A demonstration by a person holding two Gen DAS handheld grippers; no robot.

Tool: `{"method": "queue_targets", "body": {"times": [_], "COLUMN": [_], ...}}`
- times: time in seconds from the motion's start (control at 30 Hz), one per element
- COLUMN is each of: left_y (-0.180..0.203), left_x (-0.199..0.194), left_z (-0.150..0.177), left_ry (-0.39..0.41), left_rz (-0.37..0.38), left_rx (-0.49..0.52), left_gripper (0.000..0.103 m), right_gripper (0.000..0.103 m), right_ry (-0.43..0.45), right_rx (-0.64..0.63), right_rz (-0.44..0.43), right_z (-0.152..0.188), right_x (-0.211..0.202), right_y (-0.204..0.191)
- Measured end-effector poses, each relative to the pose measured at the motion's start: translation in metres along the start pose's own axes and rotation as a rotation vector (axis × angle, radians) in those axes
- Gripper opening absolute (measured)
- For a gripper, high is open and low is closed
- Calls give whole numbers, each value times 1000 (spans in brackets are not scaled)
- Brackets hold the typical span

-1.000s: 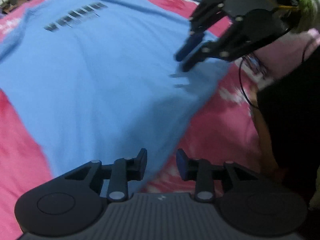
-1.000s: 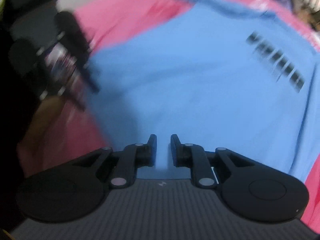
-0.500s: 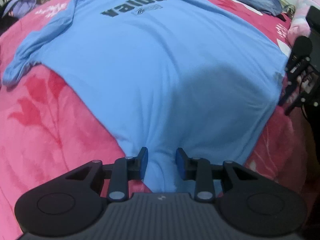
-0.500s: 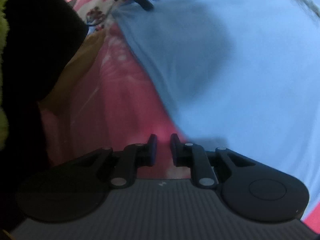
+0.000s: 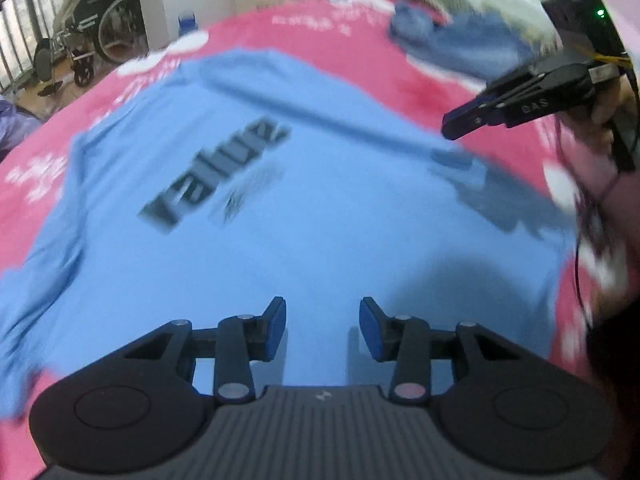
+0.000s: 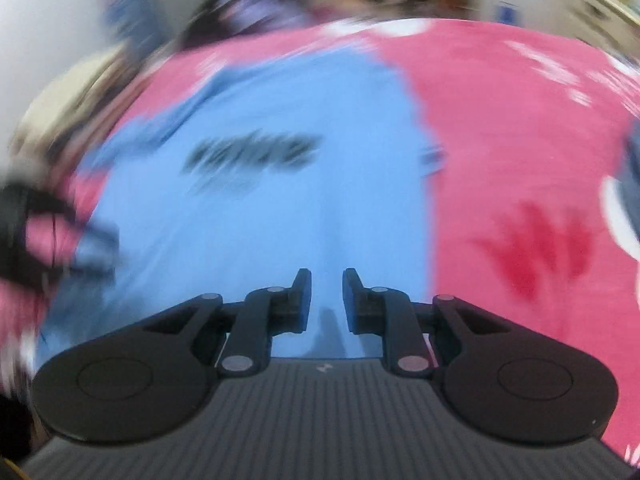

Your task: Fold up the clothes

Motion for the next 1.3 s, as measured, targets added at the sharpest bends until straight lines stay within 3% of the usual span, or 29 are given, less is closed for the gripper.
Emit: {"method": "queue_targets", "body": {"times": [0.1,0.27,0.4,0.53,0.63,0.67,0.7,0.8,0.97,1.17,1.3], "left_y": [7,15,17,19,21,21,21,19,19,21,25], "left_x": [34,76,100,115,116,116,116,119,119,118,117], "left_z": [-14,-30,-33,-34,-33,-32,-32,-32,-31,-31,-29], "left_ry": [37,72,72,72,79,80,81,84,77,71,75], "left_rz": [19,45,48,60,69,72,74,81,84,77,63], "left_rx": [-24,-56,-54,-56,-44,-43,-44,-49,-43,-18,26], "left_gripper": [42,42,42,42,44,44,44,44,44,45,45], "right_gripper": [21,25,25,26,21,8,6,5,4,4,7], "right_ry": [17,8,-45,-62,-47,-39,-21,78,199,195,173], "right_rx": [294,642,809,870,841,823,787,629,311,105,95], "right_rz": [31,-36,-31,-35,-49,-56,-58,-25,107,223,225], "right_z": [-16,-27,-21,-23,-29,-31,-34,-50,-82,-73,-65], "right_x": [23,71,109,132,139,141,139,133,130,140,145], "right_y": [46,86,96,99,99,98,97,95,88,88,97]}}
Point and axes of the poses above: each gripper's, at about its wrist camera, not at the fingertips, and x roughly the way its jaws point, y to its right, z to its underside, the point moved 5 cm from there along x, roughly the way its jaws point, and after that the axes turned 12 degrees about y, right-handed, at the moved point
